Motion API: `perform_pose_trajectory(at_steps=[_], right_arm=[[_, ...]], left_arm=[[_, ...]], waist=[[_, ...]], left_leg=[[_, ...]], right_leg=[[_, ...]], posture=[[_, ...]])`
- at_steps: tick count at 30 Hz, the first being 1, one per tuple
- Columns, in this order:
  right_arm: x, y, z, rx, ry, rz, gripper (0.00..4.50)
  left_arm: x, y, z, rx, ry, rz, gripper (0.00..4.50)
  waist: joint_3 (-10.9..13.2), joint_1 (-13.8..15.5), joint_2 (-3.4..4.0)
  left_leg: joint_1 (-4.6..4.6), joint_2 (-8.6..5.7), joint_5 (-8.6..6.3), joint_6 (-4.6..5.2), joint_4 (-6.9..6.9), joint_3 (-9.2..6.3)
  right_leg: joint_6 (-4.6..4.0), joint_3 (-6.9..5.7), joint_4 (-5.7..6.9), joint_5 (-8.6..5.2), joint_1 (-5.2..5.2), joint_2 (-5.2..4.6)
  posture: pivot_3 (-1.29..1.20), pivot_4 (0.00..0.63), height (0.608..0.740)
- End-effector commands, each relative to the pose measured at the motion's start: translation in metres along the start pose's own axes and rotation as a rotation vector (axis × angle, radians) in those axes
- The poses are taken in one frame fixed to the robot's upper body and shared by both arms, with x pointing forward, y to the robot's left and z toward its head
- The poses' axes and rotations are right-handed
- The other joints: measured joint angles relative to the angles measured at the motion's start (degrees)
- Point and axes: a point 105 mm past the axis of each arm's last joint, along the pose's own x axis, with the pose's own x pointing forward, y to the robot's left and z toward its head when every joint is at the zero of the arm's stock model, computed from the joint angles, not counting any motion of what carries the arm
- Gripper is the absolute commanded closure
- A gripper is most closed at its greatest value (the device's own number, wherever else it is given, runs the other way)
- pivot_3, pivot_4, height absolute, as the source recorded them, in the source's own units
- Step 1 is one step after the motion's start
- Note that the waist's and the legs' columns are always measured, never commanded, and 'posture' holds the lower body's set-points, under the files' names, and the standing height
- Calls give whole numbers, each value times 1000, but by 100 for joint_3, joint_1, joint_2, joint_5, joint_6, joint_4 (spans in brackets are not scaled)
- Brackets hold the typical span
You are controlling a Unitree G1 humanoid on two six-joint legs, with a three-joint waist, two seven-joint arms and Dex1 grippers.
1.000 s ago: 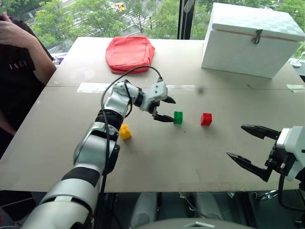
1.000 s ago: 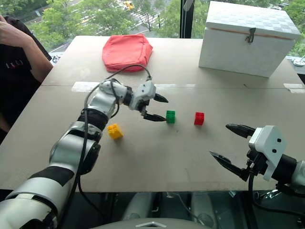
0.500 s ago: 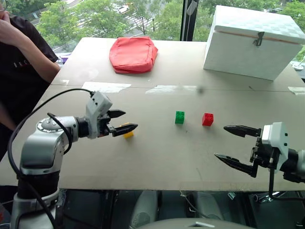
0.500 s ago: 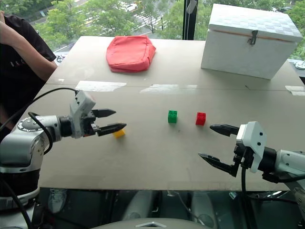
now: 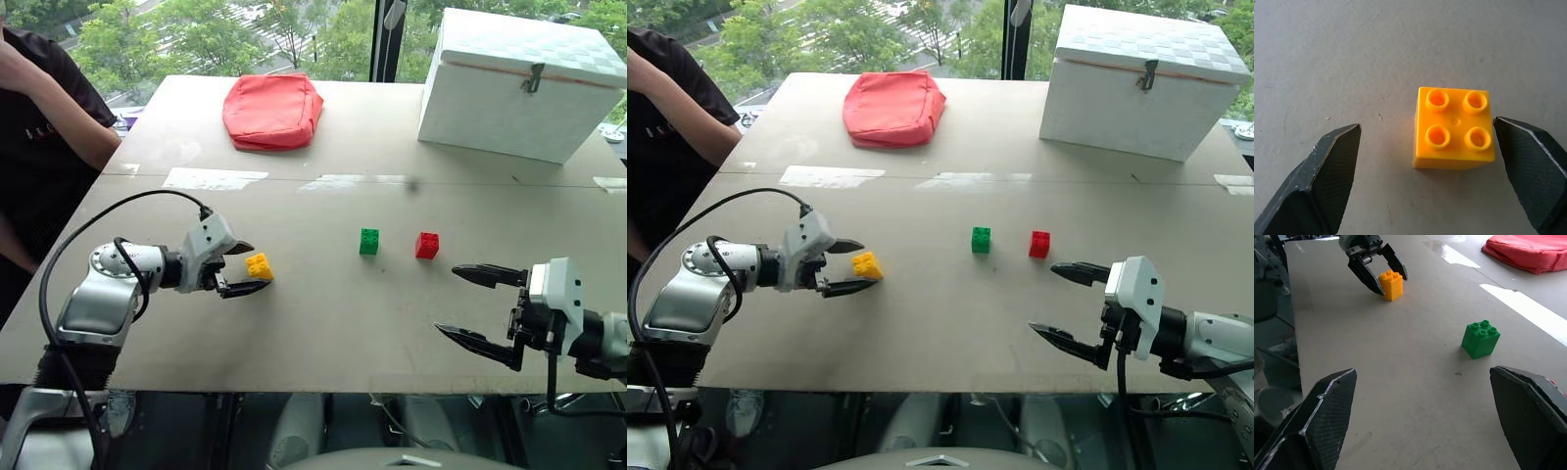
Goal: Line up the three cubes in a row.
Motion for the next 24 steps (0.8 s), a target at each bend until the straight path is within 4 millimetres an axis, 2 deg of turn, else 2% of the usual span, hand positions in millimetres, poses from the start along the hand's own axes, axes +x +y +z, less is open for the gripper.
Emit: perform_pose_trajectory(at_steps=[1, 2, 5, 6, 11, 16, 20, 24], right_arm=[[-2, 5, 14, -72, -37, 10, 0], [-2, 6, 14, -74, -36, 11, 0], [-2, 7, 14, -78, -33, 14, 0], [-2, 8, 14, -78, -33, 13, 0], [-2, 9, 15, -77, -38, 2, 0], [-1, 7, 20, -90, -59, -18, 0], [-3, 9, 22, -99, -56, -43, 0], [-6, 8, 21, -98, -49, -90, 0]], left_arm=[[2, 4, 3, 49, -12, -30, 1366], [4, 4, 2, 55, -11, -37, 1975], [6, 5, 2, 69, -19, -51, 3115], [7, 5, 2, 82, -19, -61, 3201], [13, 9, 13, 137, -80, -109, 3199], [35, 26, 40, 208, -115, -164, 3199], [56, 31, 59, 287, -95, -241, 3199], [66, 33, 73, 342, -62, -298, 3199]], waist=[[0, -5, -1], [-1, -9, -1], [-1, -11, -1], [-1, -14, -1], [-1, 5, -2], [-1, 102, -4], [-2, 107, -5], [0, 92, -9]], left_leg=[[0, 0, 0, 0, 0, 1], [1, 0, 0, 0, 0, 2], [2, 1, 0, 0, 0, 3], [2, 2, 0, 0, 0, 2], [2, 2, 0, 0, 0, 3], [-4, 3, 1, 1, 19, 0], [-6, 2, -2, 6, 26, 7], [-10, 2, -5, 12, 30, 12]], right_leg=[[7, -1, 0, -4, -1, 2], [15, 0, 0, -8, 0, 2], [14, 2, 1, -8, 0, 1], [14, 0, 1, -8, 0, 2], [0, -1, 2, 1, 0, 2], [14, -7, 3, -6, 4, 16], [15, -1, 2, -5, 5, 20], [26, 1, 2, 13, 4, 23]], posture=[[0, 150, 740], [0, 150, 740], [0, 150, 740], [0, 150, 740], [0, 150, 740], [0, 150, 740], [0, 150, 740], [0, 150, 740]])
